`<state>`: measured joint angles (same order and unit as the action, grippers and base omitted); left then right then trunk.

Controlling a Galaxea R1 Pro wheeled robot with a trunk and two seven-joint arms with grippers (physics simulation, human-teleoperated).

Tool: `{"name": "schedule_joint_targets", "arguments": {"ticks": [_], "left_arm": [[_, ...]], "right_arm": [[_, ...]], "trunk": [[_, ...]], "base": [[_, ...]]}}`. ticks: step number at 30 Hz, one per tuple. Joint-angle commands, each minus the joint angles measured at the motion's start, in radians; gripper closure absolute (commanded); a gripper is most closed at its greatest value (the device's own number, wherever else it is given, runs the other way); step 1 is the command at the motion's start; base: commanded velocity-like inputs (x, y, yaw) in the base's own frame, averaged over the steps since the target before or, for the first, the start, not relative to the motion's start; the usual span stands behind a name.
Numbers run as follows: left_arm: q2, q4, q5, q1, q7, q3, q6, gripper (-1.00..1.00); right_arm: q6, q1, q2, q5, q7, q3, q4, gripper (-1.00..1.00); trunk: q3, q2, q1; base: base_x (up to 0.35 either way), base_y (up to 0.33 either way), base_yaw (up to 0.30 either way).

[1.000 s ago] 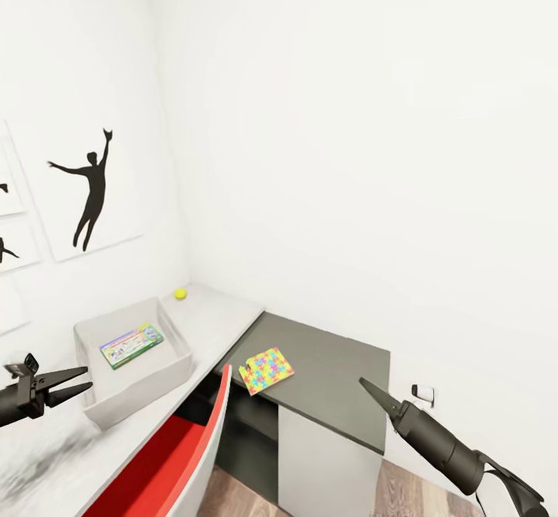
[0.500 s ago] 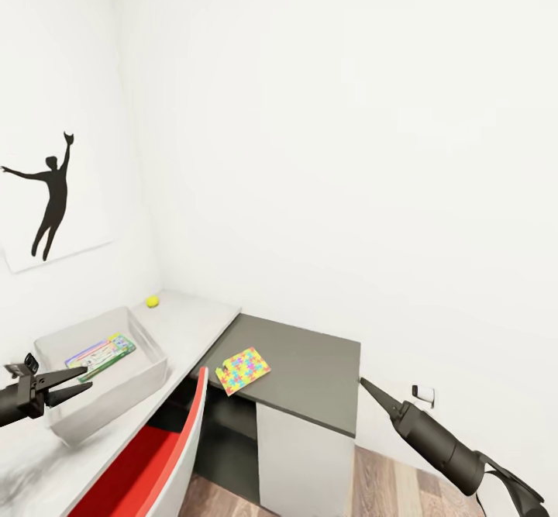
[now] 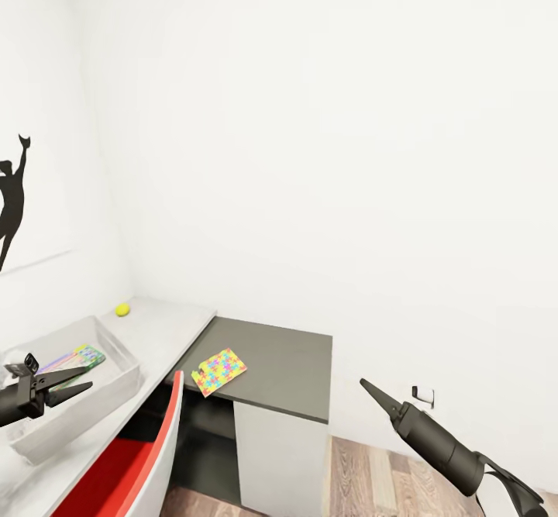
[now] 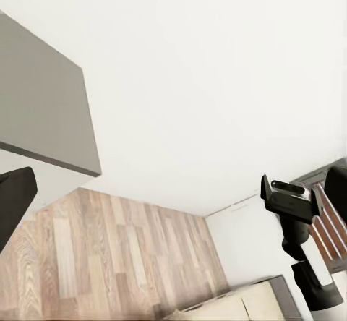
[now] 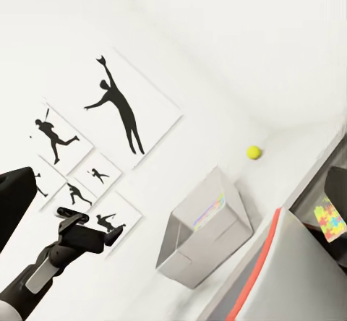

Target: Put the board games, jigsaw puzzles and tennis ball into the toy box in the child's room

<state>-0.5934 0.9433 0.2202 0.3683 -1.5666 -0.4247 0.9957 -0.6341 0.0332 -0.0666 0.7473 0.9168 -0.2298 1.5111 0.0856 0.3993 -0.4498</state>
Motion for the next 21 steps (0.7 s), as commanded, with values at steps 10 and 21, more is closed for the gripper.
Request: {"name": "schedule_joint_targets", "arguments": {"ticks": [10, 21], "left_arm": [[0.000, 0.000, -0.001, 0.000, -0.004, 0.000, 0.009, -1.00], [0.000, 0.000, -0.001, 0.000, -0.004, 0.000, 0.009, -1.00]], "right_arm": [[-0.006, 0.001, 0.000, 0.005, 0.001, 0.000, -0.001, -1.00], [-0.007, 0.001, 0.000, 0.006, 0.001, 0.000, -0.003, -1.00]], "trunk": [[0.010, 0.001, 0.000], [0.021, 0.001, 0.000]], "base": [[-0.117, 0.000, -0.236], [-0.194, 0.000, -0.235]]}}
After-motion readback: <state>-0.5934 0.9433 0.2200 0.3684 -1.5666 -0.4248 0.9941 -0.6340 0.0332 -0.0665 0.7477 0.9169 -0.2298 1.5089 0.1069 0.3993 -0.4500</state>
